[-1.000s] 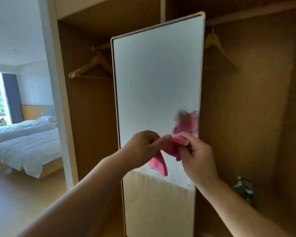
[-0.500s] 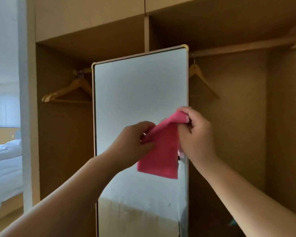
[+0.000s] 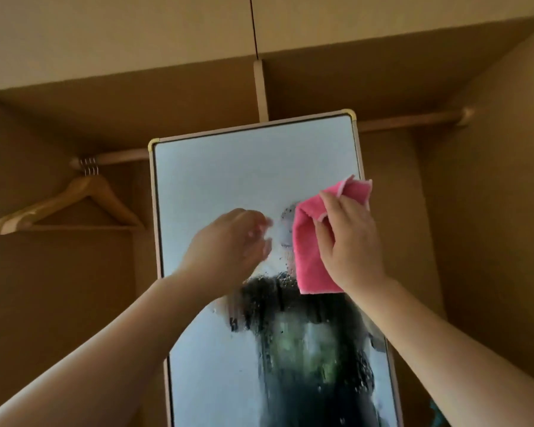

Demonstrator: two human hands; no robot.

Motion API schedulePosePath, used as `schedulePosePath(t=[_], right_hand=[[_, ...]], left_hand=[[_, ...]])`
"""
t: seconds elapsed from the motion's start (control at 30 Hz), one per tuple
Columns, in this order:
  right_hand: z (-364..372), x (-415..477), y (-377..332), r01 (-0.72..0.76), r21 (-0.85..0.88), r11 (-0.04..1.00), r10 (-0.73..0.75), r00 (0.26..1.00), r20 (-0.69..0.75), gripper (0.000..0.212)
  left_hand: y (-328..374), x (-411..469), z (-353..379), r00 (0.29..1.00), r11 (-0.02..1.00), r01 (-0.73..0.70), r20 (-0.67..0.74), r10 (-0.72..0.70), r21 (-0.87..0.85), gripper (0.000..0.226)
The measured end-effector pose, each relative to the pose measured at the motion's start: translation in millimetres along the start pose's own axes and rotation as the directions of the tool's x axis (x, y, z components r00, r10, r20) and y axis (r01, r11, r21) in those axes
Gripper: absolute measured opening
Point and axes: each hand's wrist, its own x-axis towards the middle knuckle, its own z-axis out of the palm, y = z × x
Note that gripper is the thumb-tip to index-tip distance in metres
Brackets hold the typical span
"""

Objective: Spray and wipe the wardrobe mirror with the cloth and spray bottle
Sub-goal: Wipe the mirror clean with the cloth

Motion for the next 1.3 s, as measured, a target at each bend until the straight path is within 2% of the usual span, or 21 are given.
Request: schedulePosePath(t=[0.17, 0.27, 0.37, 0.5, 0.7, 0.8, 0.97, 1.3], right_hand=[[14, -2, -3, 0.035, -0.308, 0.951, -0.015, 0.998, 0.066, 0.06], [16, -2, -8, 0.019, -0.44, 0.898, 0.041, 0.991, 0.126, 0.058], [16, 1, -17, 0.048, -0.503, 0.863, 0.066, 0.976, 0.206, 0.055], [16, 8, -19, 0.059, -0.498, 0.865, 0.091, 0.958, 0.271, 0.06], [27, 11, -9, 0.093, -0.52, 0.849, 0.091, 0.944, 0.318, 0.066], [34, 14, 0, 0.113, -0.522, 0.845, 0.098, 0.927, 0.361, 0.068], [47, 23, 1, 0.07, -0.464, 0.883, 0.117, 0.924, 0.363, 0.074], [51, 29, 23, 0.174, -0.424, 0.889, -0.021, 0.94, 0.342, 0.062]], left_hand=[[-66, 6, -23, 0.987, 0.991, -0.01, -0.159, 0.031, 0.135, 0.019], [-95, 3, -23, 0.973, 0.975, -0.014, -0.222, 0.064, 0.22, 0.022], [-111, -3, -15, 0.952, 0.964, -0.023, -0.289, 0.102, 0.263, 0.029], [-122, -7, -1, 0.949, 0.972, 0.072, -0.314, 0.002, 0.226, 0.039], [-129, -4, 13, 0.939, 0.971, 0.109, -0.342, -0.03, 0.213, 0.047], [-132, -3, 20, 0.931, 0.964, 0.186, -0.346, -0.112, 0.188, 0.05], [-134, 0, 34, 0.923, 0.952, 0.269, -0.32, -0.212, 0.146, 0.056], [-138, 1, 36, 0.903, 0.941, 0.337, -0.294, -0.313, 0.034, 0.066]])
